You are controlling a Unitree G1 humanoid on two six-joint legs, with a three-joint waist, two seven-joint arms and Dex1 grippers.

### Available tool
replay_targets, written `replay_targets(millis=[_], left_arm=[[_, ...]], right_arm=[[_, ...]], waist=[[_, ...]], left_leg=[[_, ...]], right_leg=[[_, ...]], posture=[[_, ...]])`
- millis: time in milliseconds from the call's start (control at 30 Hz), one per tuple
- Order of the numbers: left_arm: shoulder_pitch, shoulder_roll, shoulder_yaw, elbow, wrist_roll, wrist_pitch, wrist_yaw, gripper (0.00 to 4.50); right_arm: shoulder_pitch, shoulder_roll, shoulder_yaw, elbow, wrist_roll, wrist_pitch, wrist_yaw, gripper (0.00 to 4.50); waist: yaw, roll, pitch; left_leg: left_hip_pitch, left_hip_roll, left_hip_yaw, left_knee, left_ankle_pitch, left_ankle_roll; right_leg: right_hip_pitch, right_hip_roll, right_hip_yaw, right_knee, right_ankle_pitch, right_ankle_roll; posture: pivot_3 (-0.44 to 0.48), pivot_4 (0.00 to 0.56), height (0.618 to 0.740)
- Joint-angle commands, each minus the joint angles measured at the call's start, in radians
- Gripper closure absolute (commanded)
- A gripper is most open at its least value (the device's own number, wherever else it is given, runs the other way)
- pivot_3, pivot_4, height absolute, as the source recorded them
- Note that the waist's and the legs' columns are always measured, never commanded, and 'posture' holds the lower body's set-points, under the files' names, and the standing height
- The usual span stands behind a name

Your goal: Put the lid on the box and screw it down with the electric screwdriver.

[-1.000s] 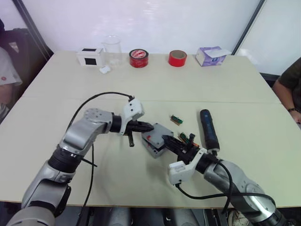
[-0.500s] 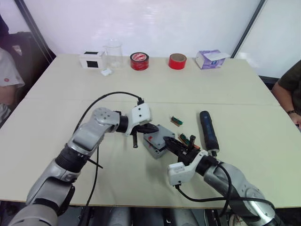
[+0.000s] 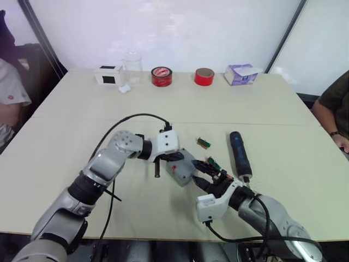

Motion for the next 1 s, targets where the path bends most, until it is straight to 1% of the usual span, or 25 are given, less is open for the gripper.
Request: replay_targets(millis=[33, 267, 333, 367, 400, 433, 500, 533, 567, 633, 767, 867, 933, 1000], left_arm=[[0.052, 0.007, -0.076, 0.058, 0.064, 0.009, -0.007, 4.5], [0.05, -0.017, -0.034, 0.1, 0.05, -0.014, 0.003, 4.5], [0.052, -0.027, 0.007, 0.105, 0.021, -0.012, 0.009, 4.5], [0.052, -0.032, 0.021, 0.107, 0.013, -0.01, 0.01, 4.5], [0.052, -0.036, 0.041, 0.107, -0.001, -0.011, 0.01, 4.5], [0.051, -0.05, 0.084, 0.108, -0.03, -0.013, 0.024, 4.5], [0.067, -0.119, 0.229, 0.095, -0.144, -0.074, 0.077, 4.5], [0.075, -0.126, 0.278, 0.064, -0.202, -0.021, 0.078, 4.5], [0.081, -0.127, 0.303, 0.041, -0.237, 0.023, 0.074, 4.5], [0.086, -0.116, 0.329, 0.008, -0.283, 0.101, 0.069, 4.5], [0.069, -0.096, 0.402, -0.018, -0.352, 0.211, 0.11, 4.5], [0.061, -0.061, 0.405, 0.009, -0.316, 0.223, 0.149, 4.5], [0.066, -0.044, 0.396, 0.023, -0.303, 0.217, 0.154, 4.5], [0.09, -0.041, 0.38, 0.031, -0.283, 0.17, 0.156, 4.5]], right_arm=[[0.005, 0.005, -0.022, -0.054, 0.019, 0.003, 0.017, 1.43], [0.028, 0.01, -0.078, -0.066, 0.139, 0.007, 0.029, 1.43], [0.027, 0.021, -0.109, -0.069, 0.221, 0.022, 0.038, 1.81], [0.027, 0.022, -0.119, -0.069, 0.248, 0.025, 0.042, 1.93], [0.03, 0.028, -0.129, -0.067, 0.292, 0.033, 0.049, 2.33], [0.036, 0.038, -0.143, -0.065, 0.362, 0.063, 0.074, 2.75], [0.032, 0.061, -0.183, -0.048, 0.502, 0.136, 0.118, 3.54], [0.025, 0.066, -0.196, -0.036, 0.557, 0.161, 0.136, 3.96], [0.021, 0.068, -0.205, -0.029, 0.588, 0.173, 0.147, 4.42], [0.013, 0.059, -0.21, -0.024, 0.638, 0.191, 0.17, 4.49], [0.014, 0.038, -0.218, -0.038, 0.764, 0.277, 0.245, 4.49], [0.001, -0.006, -0.195, -0.052, 0.829, 0.4, 0.331, 4.49], [-0.023, -0.019, -0.186, -0.056, 0.859, 0.466, 0.352, 4.49], [-0.055, -0.026, -0.165, -0.045, 0.871, 0.536, 0.366, 4.49]], waist=[[0.0, 0.0, -0.001], [0.003, 0.0, -0.002], [0.001, 0.0, -0.002], [0.0, 0.0, -0.002], [0.0, 0.0, -0.002], [-0.001, 0.0, -0.002], [0.0, 0.001, -0.001], [-0.001, 0.002, 0.001], [-0.002, 0.001, 0.003], [-0.001, 0.002, 0.004], [-0.001, 0.003, 0.005], [-0.001, 0.003, 0.005], [-0.001, 0.003, 0.005], [-0.002, 0.003, 0.006]], left_leg=[[0.0, 0.0, 0.0, 0.0, 0.0, 0.0], [0.0, 0.0, 0.0, 0.0, 0.0, 0.0], [0.0, 0.0, 0.0, 0.0, 0.0, 0.0], [0.0, 0.0, -0.001, 0.0, 0.0, 0.0], [0.0, 0.0, -0.001, 0.0, 0.0, 0.0], [0.0, 0.0, -0.002, 0.0, 0.0, 0.0], [0.0, 0.001, -0.003, 0.0, 0.0, 0.0], [-0.001, 0.001, -0.003, 0.0, 0.0, 0.0], [-0.003, 0.001, -0.003, 0.0, 0.0, 0.0], [-0.005, 0.001, -0.003, 0.0, 0.0, 0.0], [-0.005, 0.001, -0.003, -0.001, 0.0, 0.001], [-0.005, 0.001, -0.003, -0.001, 0.0, 0.001], [-0.005, 0.001, -0.003, -0.001, 0.0, 0.001], [-0.005, 0.001, -0.003, -0.001, 0.0, 0.001]], right_leg=[[0.0, 0.0, 0.0, 0.0, 0.0, 0.0], [0.0, 0.0, 0.0, 0.0, 0.0, 0.0], [0.0, 0.0, 0.0, 0.0, 0.0, 0.0], [0.0, 0.0, 0.0, 0.0, 0.0, 0.0], [0.0, 0.0, 0.0, 0.0, 0.0, 0.0], [0.0, 0.0, 0.0, 0.0, 0.0, 0.0], [0.0, 0.0, 0.0, 0.0, 0.0, 0.0], [-0.001, 0.0, 0.0, 0.0, 0.0, 0.0], [-0.003, 0.0, 0.0, 0.001, 0.0, 0.0], [-0.005, 0.0, 0.001, 0.001, 0.0, 0.0], [-0.006, 0.0, 0.001, 0.0, 0.0, 0.0], [-0.005, -0.001, 0.001, 0.0, 0.0, 0.0], [-0.005, -0.001, 0.001, 0.0, 0.0, 0.0], [-0.006, -0.001, 0.001, 0.0, 0.0, 0.0]], posture=[[0.0, 0.15, 0.74], [0.0, 0.15, 0.74], [0.0, 0.15, 0.74], [0.0, 0.15, 0.74], [0.0, 0.15, 0.74], [0.0, 0.15, 0.74], [0.0, 0.15, 0.74], [0.0, 0.15, 0.74], [0.0, 0.15, 0.74], [0.0, 0.15, 0.74], [0.0, 0.15, 0.74], [0.0, 0.15, 0.74], [0.0, 0.15, 0.74], [0.0, 0.15, 0.74]])
